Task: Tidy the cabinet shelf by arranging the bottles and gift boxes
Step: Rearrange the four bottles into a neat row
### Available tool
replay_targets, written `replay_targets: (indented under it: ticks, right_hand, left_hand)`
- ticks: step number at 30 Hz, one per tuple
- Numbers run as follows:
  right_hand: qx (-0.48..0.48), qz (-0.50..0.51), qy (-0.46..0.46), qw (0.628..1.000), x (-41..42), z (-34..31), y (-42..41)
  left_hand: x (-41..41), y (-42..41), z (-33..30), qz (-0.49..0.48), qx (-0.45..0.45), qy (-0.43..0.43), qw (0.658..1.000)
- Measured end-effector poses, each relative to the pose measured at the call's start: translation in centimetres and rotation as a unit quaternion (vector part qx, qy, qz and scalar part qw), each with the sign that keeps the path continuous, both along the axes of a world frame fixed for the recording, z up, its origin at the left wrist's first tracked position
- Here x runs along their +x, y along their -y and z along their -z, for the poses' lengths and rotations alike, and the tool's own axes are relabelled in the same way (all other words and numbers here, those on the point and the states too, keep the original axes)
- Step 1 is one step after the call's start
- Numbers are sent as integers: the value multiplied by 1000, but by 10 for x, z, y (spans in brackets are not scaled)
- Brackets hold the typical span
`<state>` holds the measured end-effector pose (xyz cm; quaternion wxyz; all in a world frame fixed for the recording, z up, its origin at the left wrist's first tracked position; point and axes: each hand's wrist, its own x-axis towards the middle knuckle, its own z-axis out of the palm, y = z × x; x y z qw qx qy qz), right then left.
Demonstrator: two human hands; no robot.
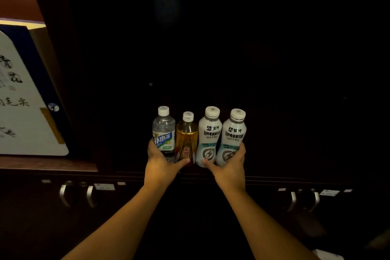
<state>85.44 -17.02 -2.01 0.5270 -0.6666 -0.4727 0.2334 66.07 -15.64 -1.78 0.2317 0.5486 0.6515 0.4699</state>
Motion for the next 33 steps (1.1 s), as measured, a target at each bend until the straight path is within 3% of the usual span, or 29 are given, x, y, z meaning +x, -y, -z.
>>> replay_targets:
  ticks: [12,17,23,28,33]
  right_hand:
    - [1,3,45,999,8,-9,22]
    - [50,1,113,992,0,-19,41]
    - [34,-133,187,973,-40,-33,43]
    - [59,-268,254,927,-105,-45,43]
    - [96,-322,335,880,-176,-60,47]
  left_hand:
    - [-31,12,-8,33,-32,-98,994]
    - [-45,31,-19,31,-53,-156,986]
    - [-86,63,-36,39,-34,-259,964]
    - [-144,94,-50,18,-37,-303,952]
    - [-203,113,-64,-33,-41,-357,933]
